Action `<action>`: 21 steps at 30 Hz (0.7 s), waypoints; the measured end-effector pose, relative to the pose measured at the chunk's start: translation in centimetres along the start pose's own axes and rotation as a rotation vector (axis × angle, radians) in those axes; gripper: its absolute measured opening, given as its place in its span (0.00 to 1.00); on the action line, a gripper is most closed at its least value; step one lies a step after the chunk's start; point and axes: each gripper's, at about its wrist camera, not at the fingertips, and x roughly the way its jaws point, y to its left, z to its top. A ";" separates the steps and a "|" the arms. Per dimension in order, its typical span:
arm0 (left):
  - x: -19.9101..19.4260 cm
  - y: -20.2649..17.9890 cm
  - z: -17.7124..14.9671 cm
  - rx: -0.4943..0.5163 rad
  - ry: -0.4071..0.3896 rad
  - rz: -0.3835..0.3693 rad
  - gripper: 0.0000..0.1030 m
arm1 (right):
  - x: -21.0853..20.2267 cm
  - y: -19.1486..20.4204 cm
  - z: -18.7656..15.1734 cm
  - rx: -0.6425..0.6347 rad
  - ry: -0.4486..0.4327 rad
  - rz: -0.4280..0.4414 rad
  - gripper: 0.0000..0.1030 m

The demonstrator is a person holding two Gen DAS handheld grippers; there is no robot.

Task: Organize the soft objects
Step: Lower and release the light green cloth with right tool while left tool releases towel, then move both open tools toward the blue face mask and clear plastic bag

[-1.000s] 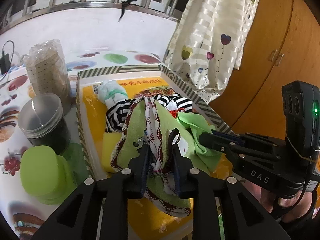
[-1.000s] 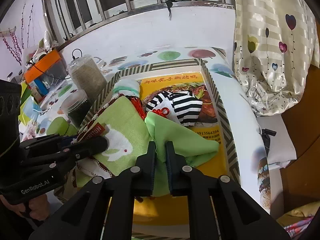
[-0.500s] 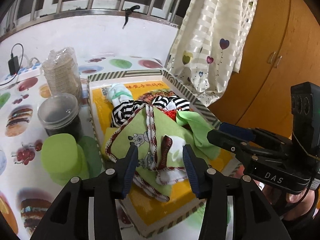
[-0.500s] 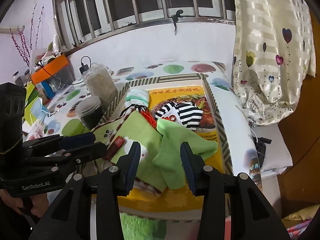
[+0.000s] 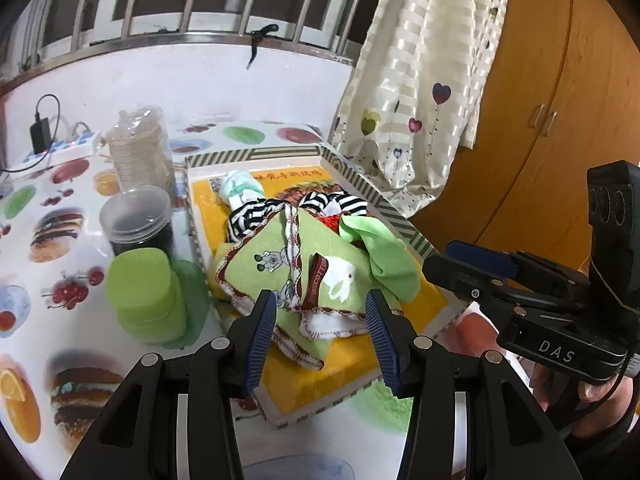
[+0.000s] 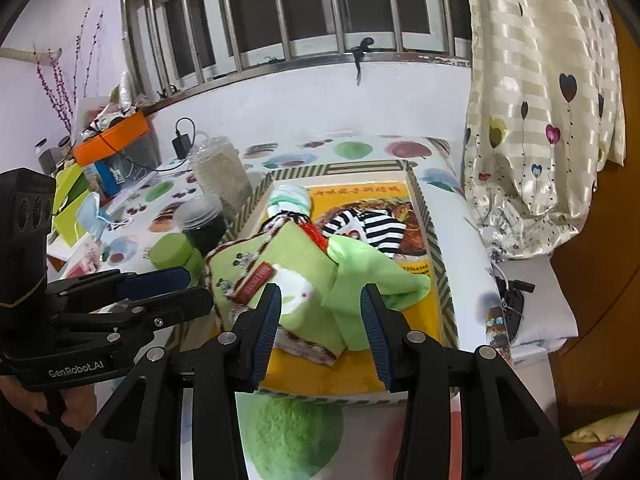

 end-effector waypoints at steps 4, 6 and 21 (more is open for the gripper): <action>-1.2 0.1 -0.4 0.001 -0.015 0.005 0.44 | -0.4 0.9 -0.2 -0.016 -0.001 0.011 0.42; -1.8 0.2 -0.7 -0.004 -0.023 0.003 0.44 | -0.7 1.6 -0.4 -0.030 -0.004 0.019 0.42; -5.2 2.2 -2.8 -0.032 -0.039 0.065 0.44 | -1.0 5.9 -1.1 -0.107 0.016 0.088 0.41</action>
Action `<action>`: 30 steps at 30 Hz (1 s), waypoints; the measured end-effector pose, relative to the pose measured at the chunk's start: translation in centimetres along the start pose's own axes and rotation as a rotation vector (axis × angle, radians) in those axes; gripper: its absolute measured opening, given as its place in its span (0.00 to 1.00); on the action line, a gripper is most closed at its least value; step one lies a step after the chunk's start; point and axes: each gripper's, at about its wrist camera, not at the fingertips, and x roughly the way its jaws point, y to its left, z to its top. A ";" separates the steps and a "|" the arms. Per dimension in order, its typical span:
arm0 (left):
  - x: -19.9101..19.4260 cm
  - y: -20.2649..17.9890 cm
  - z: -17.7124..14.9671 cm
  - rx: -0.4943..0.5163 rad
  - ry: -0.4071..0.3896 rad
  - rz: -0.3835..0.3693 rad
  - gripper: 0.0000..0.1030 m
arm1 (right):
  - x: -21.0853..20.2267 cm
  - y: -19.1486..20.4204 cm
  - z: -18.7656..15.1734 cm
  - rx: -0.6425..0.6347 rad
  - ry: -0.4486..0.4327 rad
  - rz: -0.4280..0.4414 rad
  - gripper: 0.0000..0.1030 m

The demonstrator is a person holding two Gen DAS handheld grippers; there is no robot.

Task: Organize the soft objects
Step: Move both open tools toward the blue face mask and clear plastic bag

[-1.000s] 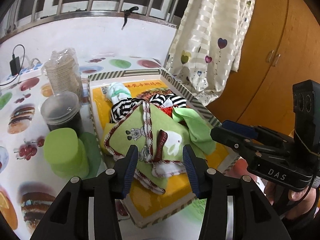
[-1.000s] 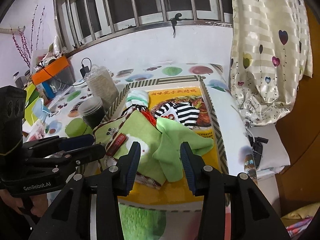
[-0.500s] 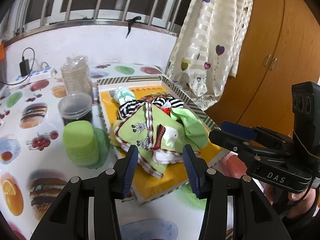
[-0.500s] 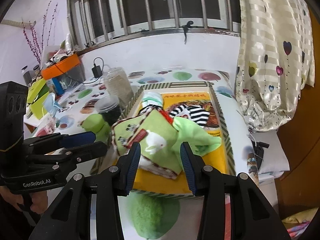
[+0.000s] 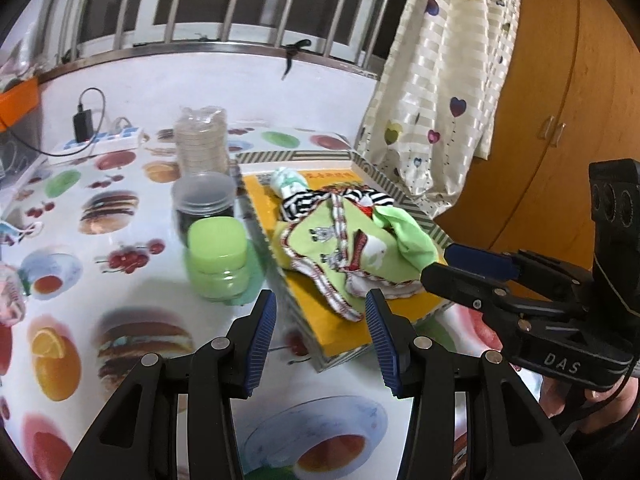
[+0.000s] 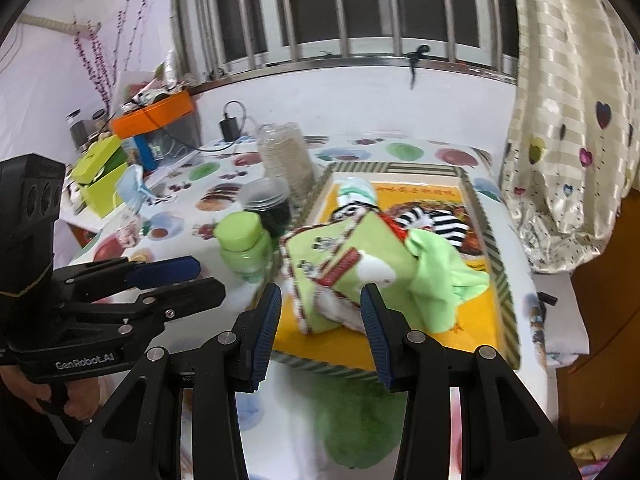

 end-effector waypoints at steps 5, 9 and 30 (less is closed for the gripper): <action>-1.0 0.9 -0.1 -0.018 -0.015 0.028 0.44 | 0.3 1.6 0.0 -0.029 0.007 0.027 0.41; -1.7 1.6 -0.5 -0.030 -0.021 0.052 0.44 | 0.7 2.7 -0.2 -0.046 0.016 0.046 0.41; -4.7 5.9 -2.6 -0.108 -0.031 0.149 0.44 | 2.7 7.9 0.2 -0.139 0.049 0.146 0.41</action>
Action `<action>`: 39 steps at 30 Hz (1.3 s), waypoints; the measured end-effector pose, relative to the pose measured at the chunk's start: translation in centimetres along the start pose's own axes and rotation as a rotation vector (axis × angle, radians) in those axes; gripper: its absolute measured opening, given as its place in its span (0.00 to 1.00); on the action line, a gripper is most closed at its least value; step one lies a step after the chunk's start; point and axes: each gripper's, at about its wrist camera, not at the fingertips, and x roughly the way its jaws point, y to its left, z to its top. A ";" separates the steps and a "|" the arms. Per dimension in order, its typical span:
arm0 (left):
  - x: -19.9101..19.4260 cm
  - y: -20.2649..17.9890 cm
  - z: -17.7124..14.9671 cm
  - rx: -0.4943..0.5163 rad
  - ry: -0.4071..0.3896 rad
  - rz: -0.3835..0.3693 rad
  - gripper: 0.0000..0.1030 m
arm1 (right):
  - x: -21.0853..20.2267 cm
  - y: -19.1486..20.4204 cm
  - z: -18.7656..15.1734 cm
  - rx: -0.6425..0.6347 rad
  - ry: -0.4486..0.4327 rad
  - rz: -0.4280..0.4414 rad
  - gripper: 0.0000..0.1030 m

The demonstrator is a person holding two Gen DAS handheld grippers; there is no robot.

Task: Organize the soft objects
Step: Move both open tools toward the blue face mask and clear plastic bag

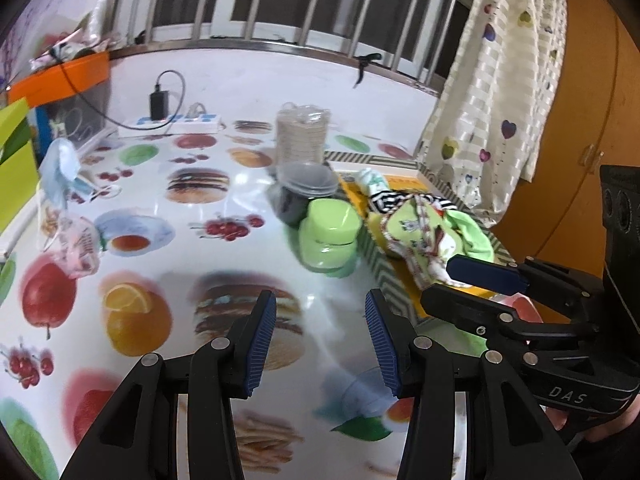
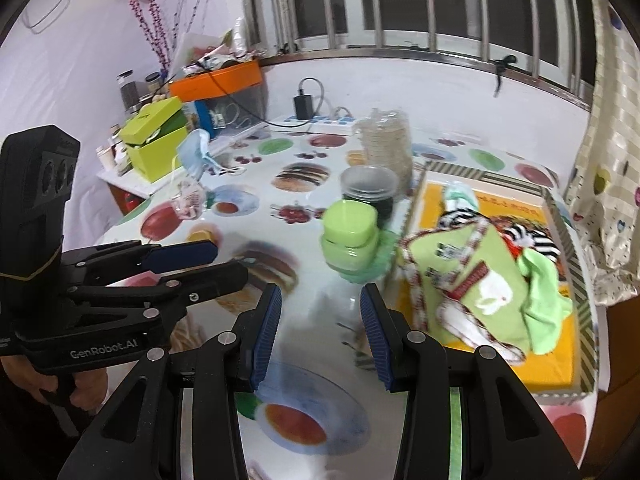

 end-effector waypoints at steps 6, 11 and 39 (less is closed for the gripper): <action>-0.8 2.1 -0.2 -0.034 -0.006 0.048 0.44 | 1.0 1.7 0.9 -0.030 -0.006 0.042 0.41; -1.4 3.7 -0.3 -0.066 -0.018 0.096 0.44 | 1.7 3.1 1.7 -0.060 -0.007 0.070 0.41; -3.5 11.0 0.2 -0.177 -0.038 0.245 0.44 | 6.5 9.0 5.8 -0.164 0.012 0.189 0.41</action>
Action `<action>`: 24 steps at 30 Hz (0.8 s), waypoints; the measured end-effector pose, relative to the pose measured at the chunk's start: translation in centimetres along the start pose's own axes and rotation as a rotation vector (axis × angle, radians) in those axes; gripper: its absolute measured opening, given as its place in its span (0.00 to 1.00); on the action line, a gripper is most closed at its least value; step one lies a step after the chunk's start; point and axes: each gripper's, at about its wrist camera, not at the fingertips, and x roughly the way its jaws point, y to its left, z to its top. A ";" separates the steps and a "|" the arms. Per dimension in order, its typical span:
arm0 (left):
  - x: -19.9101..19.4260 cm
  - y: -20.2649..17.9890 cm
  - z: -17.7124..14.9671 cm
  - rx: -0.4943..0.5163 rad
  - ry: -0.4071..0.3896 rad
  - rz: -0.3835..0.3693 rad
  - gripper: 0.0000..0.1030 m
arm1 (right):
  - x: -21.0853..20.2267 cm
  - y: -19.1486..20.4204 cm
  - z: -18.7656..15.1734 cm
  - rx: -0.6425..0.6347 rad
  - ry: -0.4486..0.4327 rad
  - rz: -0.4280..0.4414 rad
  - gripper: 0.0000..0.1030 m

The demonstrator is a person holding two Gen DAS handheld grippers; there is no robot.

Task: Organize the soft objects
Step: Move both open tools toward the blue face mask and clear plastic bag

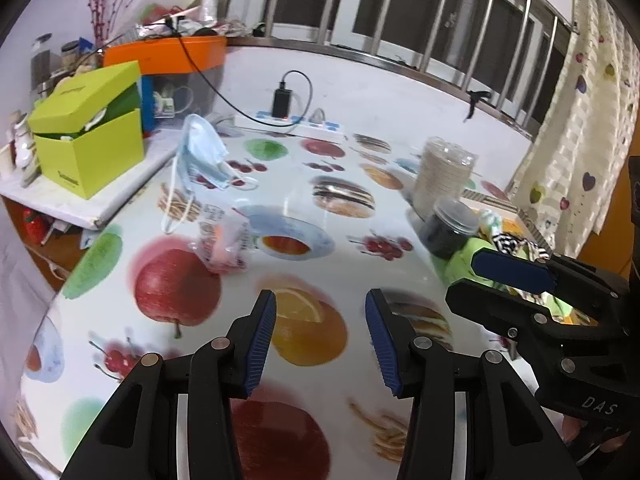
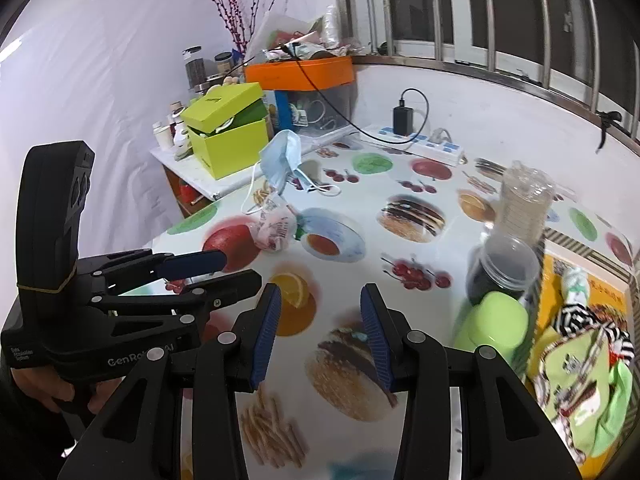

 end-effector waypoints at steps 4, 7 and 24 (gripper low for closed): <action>0.3 1.0 0.5 -0.009 0.002 0.026 0.44 | 1.2 0.3 0.6 -0.007 0.009 0.017 0.41; 0.8 1.7 0.9 -0.015 0.009 0.042 0.44 | 2.1 0.6 1.0 -0.012 0.016 0.033 0.41; 2.8 6.9 2.5 -0.085 0.009 0.111 0.50 | 8.7 0.2 3.0 0.056 0.065 0.128 0.43</action>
